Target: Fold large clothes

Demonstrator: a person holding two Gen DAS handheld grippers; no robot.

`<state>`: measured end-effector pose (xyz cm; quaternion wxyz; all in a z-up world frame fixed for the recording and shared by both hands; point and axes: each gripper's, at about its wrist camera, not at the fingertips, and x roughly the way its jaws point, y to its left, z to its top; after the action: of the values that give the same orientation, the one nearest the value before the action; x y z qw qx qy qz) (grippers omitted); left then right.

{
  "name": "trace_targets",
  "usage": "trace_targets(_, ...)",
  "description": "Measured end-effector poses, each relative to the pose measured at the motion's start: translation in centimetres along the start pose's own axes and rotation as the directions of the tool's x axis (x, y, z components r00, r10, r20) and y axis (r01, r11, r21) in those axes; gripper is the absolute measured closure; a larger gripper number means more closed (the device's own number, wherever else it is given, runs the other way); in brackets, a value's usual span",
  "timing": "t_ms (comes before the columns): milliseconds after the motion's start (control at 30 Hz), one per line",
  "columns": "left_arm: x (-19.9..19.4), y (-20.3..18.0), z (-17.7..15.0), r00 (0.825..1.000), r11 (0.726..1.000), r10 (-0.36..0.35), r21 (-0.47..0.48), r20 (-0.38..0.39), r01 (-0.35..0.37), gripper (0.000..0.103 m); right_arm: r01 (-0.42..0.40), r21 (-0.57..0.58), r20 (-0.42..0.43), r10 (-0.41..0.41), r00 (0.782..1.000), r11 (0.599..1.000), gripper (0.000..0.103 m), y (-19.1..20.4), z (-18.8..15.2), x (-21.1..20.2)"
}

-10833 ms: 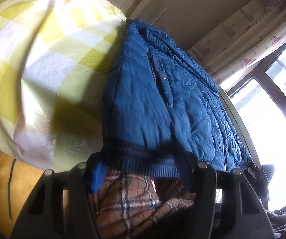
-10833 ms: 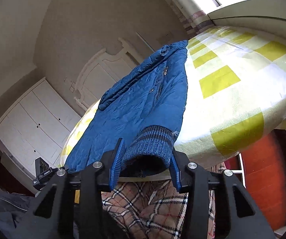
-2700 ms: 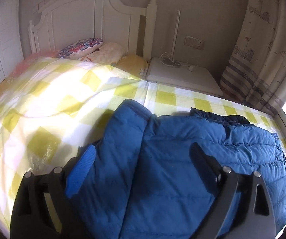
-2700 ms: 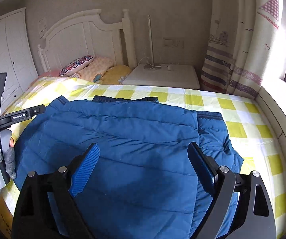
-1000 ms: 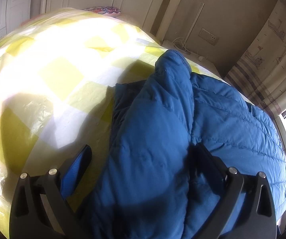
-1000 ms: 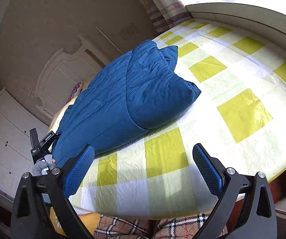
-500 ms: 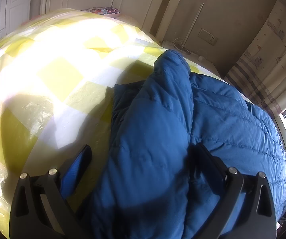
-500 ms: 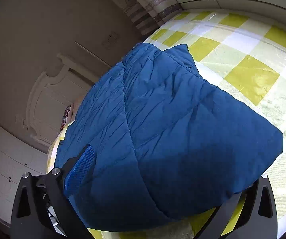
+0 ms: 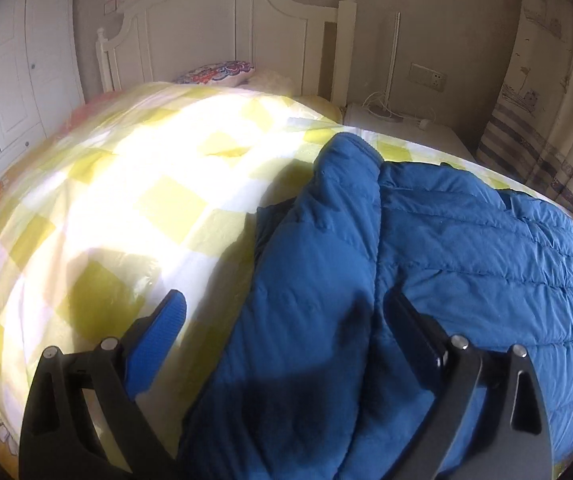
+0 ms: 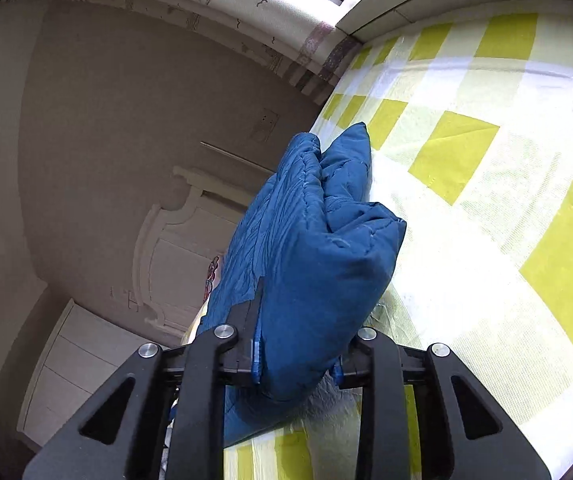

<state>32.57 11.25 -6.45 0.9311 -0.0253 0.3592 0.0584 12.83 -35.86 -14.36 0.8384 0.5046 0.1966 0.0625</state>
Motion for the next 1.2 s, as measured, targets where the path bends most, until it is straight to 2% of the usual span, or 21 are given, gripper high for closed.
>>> trace_targets(67,-2.5,-1.7,1.8,0.998,1.000,-0.023,0.006,0.054,0.023,0.005,0.001,-0.025,0.020,0.000,1.000,1.000,0.074,-0.1,-0.1,-1.7)
trace_targets(133,-4.0,-4.6,3.9,0.995,0.997,-0.064,0.037,0.073,0.061,0.004,-0.012,-0.005,0.047,0.012,0.999,1.000,0.074,-0.6,0.1,-3.1)
trace_targets(300,-3.4,-16.1,6.1,0.991,0.974,-0.135,0.186,0.020,0.129,0.004,0.002,-0.032,0.062,0.000,0.998,0.999,0.074,-1.3,0.6,-5.5)
trace_targets(400,-0.5,-22.6,5.8,0.994,0.957,-0.096,0.268,-0.057,0.108,0.004,0.015,-0.038,0.069,-0.013,0.998,0.999,0.074,-1.7,0.7,-6.4)
trace_targets(467,2.1,-25.4,4.9,0.993,0.953,-0.045,0.295,-0.109,0.075,0.004,0.019,-0.028,0.074,-0.017,0.997,0.999,0.074,-2.0,0.9,-6.5)
trace_targets(533,4.7,-27.2,2.5,0.985,0.940,0.004,0.337,-0.174,0.055,0.004,0.025,-0.032,0.072,-0.022,0.997,0.999,0.074,-2.4,1.2,-6.6)
trace_targets(567,5.7,-27.6,1.3,0.983,0.932,0.032,0.360,-0.178,0.035,0.002,0.025,-0.043,0.065,-0.022,0.998,0.999,0.074,-2.3,1.1,-6.6)
trace_targets(667,5.1,-27.7,0.1,0.994,0.928,0.070,0.372,-0.087,-0.032,0.002,0.088,-0.059,0.071,-0.084,0.994,0.994,0.066,-1.8,0.8,-6.2)
trace_targets(700,5.1,-27.6,0.1,0.994,0.928,0.063,0.371,-0.086,-0.026,0.002,0.117,-0.058,0.067,-0.114,0.991,0.991,0.058,-1.7,0.8,-5.9)
trace_targets(733,5.2,-27.3,0.3,0.994,0.934,0.049,0.358,-0.098,-0.010,0.002,0.140,-0.059,0.065,-0.136,0.989,0.988,0.055,-1.7,0.7,-5.5)
trace_targets(800,5.4,-26.7,0.5,0.993,0.944,0.024,0.329,-0.119,0.016,0.002,0.160,-0.063,0.047,-0.157,0.986,0.985,0.032,-1.6,0.5,-4.5)
trace_targets(867,5.5,-26.9,0.6,0.993,0.945,0.020,0.326,-0.119,0.020,0.002,0.192,-0.117,0.032,-0.189,0.981,0.974,0.025,-0.7,0.2,-3.6)
trace_targets(933,5.6,-26.8,0.5,0.992,0.944,0.021,0.329,-0.121,0.020,0.002,0.212,-0.138,0.019,-0.212,0.977,0.967,0.023,-0.4,0.3,-2.5)
trace_targets(1033,5.6,-26.8,0.6,0.992,0.945,0.015,0.327,-0.126,0.027,0.002,0.188,-0.089,0.028,-0.186,0.982,0.978,0.026,-0.9,1.1,-2.3)
trace_targets(1100,4.8,-26.6,1.0,0.991,0.945,-0.027,0.319,-0.130,0.068,0.004,0.146,-0.016,0.037,-0.145,0.989,0.989,0.039,-1.9,1.5,-2.7)
trace_targets(1200,0.8,-25.8,1.3,0.995,0.937,-0.085,0.335,-0.048,0.096,0.005,0.114,-0.012,0.053,-0.113,0.992,0.993,0.050,-2.5,1.6,-3.2)
